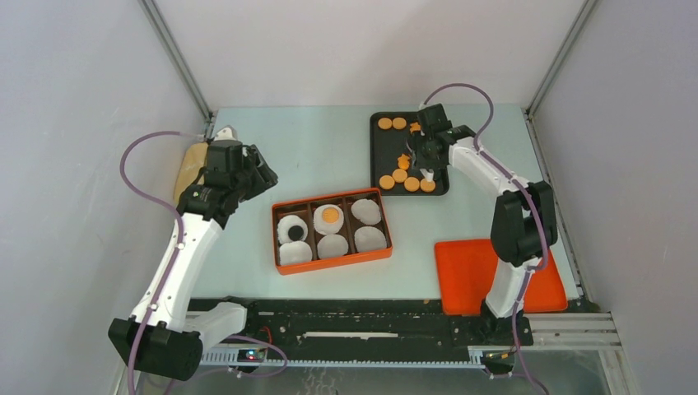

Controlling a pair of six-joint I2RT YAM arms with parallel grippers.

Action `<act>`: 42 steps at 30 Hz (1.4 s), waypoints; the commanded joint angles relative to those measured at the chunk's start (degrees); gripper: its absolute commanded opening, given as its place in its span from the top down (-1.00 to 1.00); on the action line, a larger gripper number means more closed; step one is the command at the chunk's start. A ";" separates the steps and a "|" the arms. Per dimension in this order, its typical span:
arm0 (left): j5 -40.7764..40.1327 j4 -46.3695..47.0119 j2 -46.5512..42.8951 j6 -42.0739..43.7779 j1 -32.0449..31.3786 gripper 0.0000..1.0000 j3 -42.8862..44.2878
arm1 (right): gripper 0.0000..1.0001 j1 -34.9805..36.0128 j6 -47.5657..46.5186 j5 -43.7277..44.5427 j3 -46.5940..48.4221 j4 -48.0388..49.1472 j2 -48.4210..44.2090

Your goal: Pack the cookies

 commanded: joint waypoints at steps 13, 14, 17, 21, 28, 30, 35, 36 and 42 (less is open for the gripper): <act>-0.20 1.71 -0.54 1.70 1.03 -0.25 -1.60 | 0.30 -0.54 1.80 -1.89 7.43 1.38 7.25; -0.11 1.73 -0.43 1.76 1.11 -0.25 -1.54 | 0.36 -0.46 1.88 -1.97 7.20 1.35 6.54; 0.25 1.75 -0.10 1.77 1.12 -0.25 -1.43 | 0.48 -0.08 1.84 -1.93 6.24 1.61 3.68; 0.62 1.86 0.00 1.55 1.21 -0.23 -1.34 | 0.54 1.23 1.52 -1.46 5.36 1.58 -1.73; -0.01 1.76 -0.86 1.42 1.21 -0.23 -1.34 | 0.57 5.19 0.41 -2.92 1.86 0.23 -13.29; 0.02 1.58 -0.84 1.39 1.21 -0.22 -1.42 | 0.57 7.10 0.31 -4.48 0.16 -1.40 -16.39; 0.31 1.52 -1.05 1.03 1.21 -0.22 -1.77 | 0.57 16.16 -0.51 -6.35 -7.26 -3.31 -24.55; 0.36 1.51 -1.20 0.90 1.21 -0.22 -1.73 | 0.57 18.40 -0.21 -6.12 -8.84 -3.80 -25.80; 0.54 1.43 -1.77 0.71 1.21 -0.22 -1.93 | 0.56 29.30 2.56 -1.82 -15.12 -7.08 -29.64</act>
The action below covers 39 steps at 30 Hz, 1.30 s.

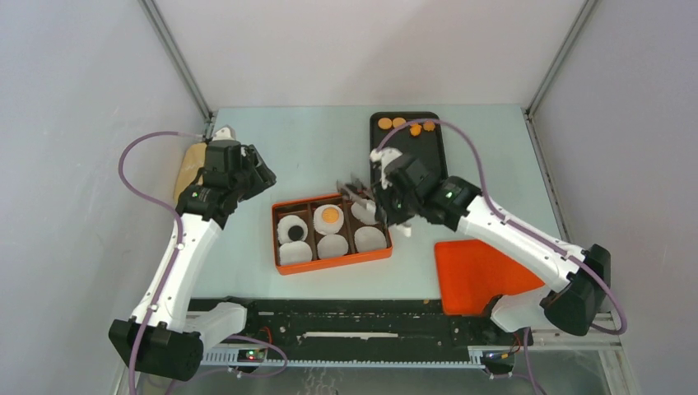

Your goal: Pack the cookies

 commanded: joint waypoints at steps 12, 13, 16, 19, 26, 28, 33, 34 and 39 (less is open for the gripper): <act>0.24 0.44 -3.10 0.38 0.58 -0.22 -1.93 | 0.55 4.35 2.40 5.65 -8.17 0.09 -0.52; 0.24 0.39 -3.09 0.39 0.58 -0.22 -1.93 | 0.55 4.31 2.46 5.53 -8.39 0.29 -0.11; 0.24 0.26 -3.01 0.47 0.58 -0.22 -1.98 | 0.52 4.45 2.68 5.36 -8.46 0.16 0.64; 0.33 0.28 -2.92 0.43 0.58 -0.23 -1.93 | 0.34 4.50 3.02 5.22 -8.44 -0.33 0.72; 1.43 0.56 -2.57 0.65 0.60 -0.26 -2.28 | -0.08 4.63 3.67 7.02 -8.40 -0.07 -0.85; 1.75 0.71 -2.72 0.68 0.58 -0.27 -2.28 | -0.12 4.63 3.58 6.47 -8.40 0.62 -1.40; 1.97 0.75 -3.26 0.82 0.58 -0.28 -2.03 | 0.14 4.33 3.75 6.91 -8.16 1.50 -3.64; 2.04 0.74 -3.33 0.78 0.60 -0.28 -2.00 | 0.19 4.10 3.78 7.18 -7.95 1.54 -4.64; 2.70 1.44 -3.42 0.65 0.58 -0.28 -2.01 | 0.20 0.68 4.52 8.54 -5.60 1.53 -9.22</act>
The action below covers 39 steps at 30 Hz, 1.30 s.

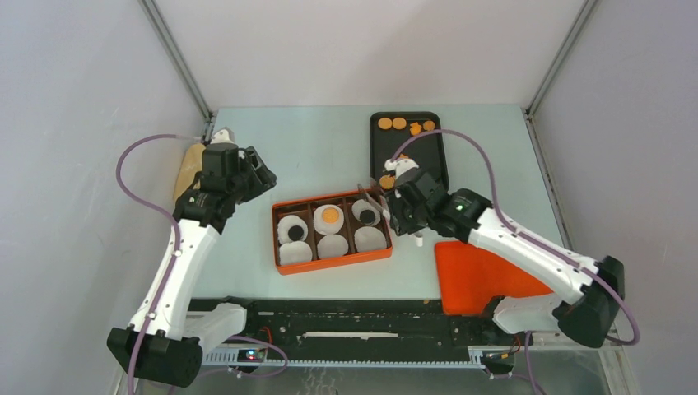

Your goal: Pack the cookies

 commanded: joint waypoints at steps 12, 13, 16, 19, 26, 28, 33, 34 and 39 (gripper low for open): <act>2.69 2.57 0.25 0.88 0.47 -0.27 -1.03 | 0.09 -19.51 0.25 2.56 8.93 8.43 9.55; 2.48 2.50 0.15 1.03 0.49 -0.27 -1.09 | 0.06 -20.36 0.07 2.08 9.02 9.42 10.86; 2.10 2.48 0.03 1.15 0.51 -0.28 -1.33 | 0.00 -22.57 -0.45 0.03 10.17 11.09 15.06; 1.88 2.40 0.15 1.23 0.50 -0.28 -1.44 | -0.03 -24.75 -0.67 -1.62 12.47 11.06 19.69; 1.10 1.95 -0.24 1.38 0.55 -0.29 -1.43 | -0.03 -26.91 -1.02 -4.43 15.45 12.37 26.30; 0.88 1.80 -0.23 1.34 0.53 -0.29 -1.45 | -0.01 -27.02 -0.94 -5.33 16.10 12.34 27.45; 0.81 1.60 -0.12 1.41 0.55 -0.29 -1.51 | 0.57 -27.04 -0.93 -9.11 16.43 11.41 28.23; 0.78 1.60 -0.10 1.38 0.55 -0.29 -1.60 | 0.64 -26.96 -0.92 -9.35 16.25 11.22 27.98; 0.84 1.50 -0.09 1.35 0.55 -0.28 -1.81 | 0.82 -26.48 -0.69 -8.89 15.73 9.99 25.49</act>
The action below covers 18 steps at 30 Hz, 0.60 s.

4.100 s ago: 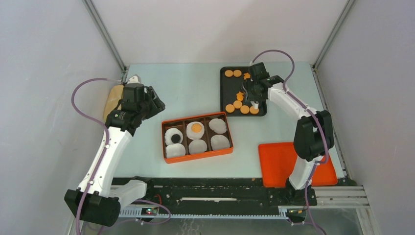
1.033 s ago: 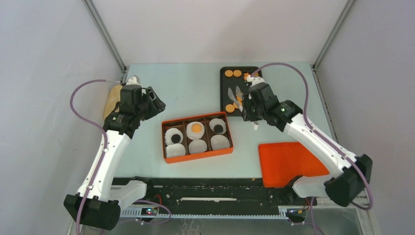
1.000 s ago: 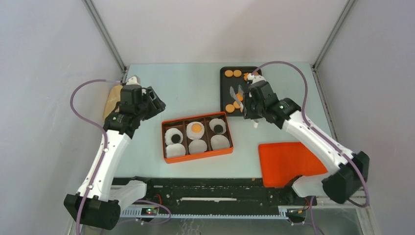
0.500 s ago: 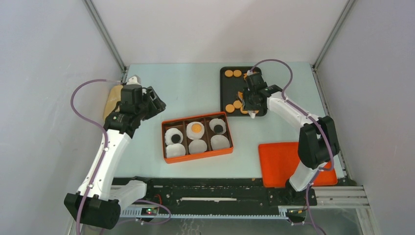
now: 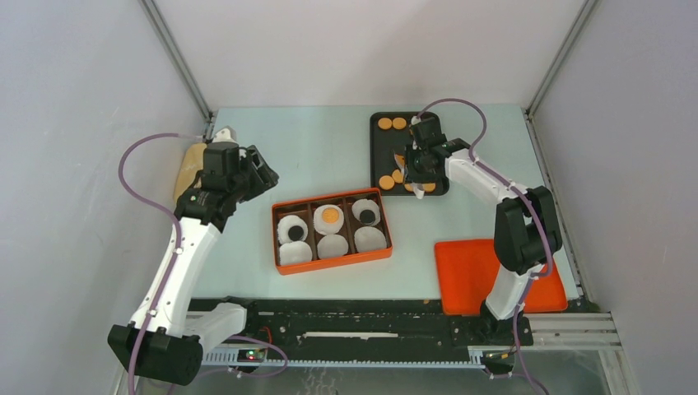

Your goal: Pack the cookies

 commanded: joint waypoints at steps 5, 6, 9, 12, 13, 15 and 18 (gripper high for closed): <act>0.52 0.59 -0.86 1.09 0.55 -0.27 -1.96 | 0.65 0.59 0.42 1.56 2.52 -4.37 -4.11; 0.57 0.58 -1.03 0.98 0.55 -0.27 -2.04 | 0.63 0.62 0.54 2.08 2.38 -4.99 -4.12; 0.97 0.59 -1.53 0.70 0.55 -0.27 -2.33 | 0.59 0.62 0.60 2.65 1.36 -5.68 -4.21; 1.26 0.51 -1.70 0.52 0.55 -0.27 -2.61 | 0.68 0.60 0.54 2.13 0.83 -5.83 -4.13; 1.28 0.55 -1.70 0.52 0.55 -0.27 -2.66 | 0.75 0.59 0.48 1.96 0.81 -5.80 -4.10; 1.42 0.59 -1.71 0.43 0.55 -0.27 -2.79 | 0.92 0.66 0.35 1.38 0.74 -5.59 -4.32; 1.55 0.68 -1.62 0.34 0.55 -0.26 -2.88 | 1.00 1.13 -0.11 1.25 1.26 -5.07 -5.51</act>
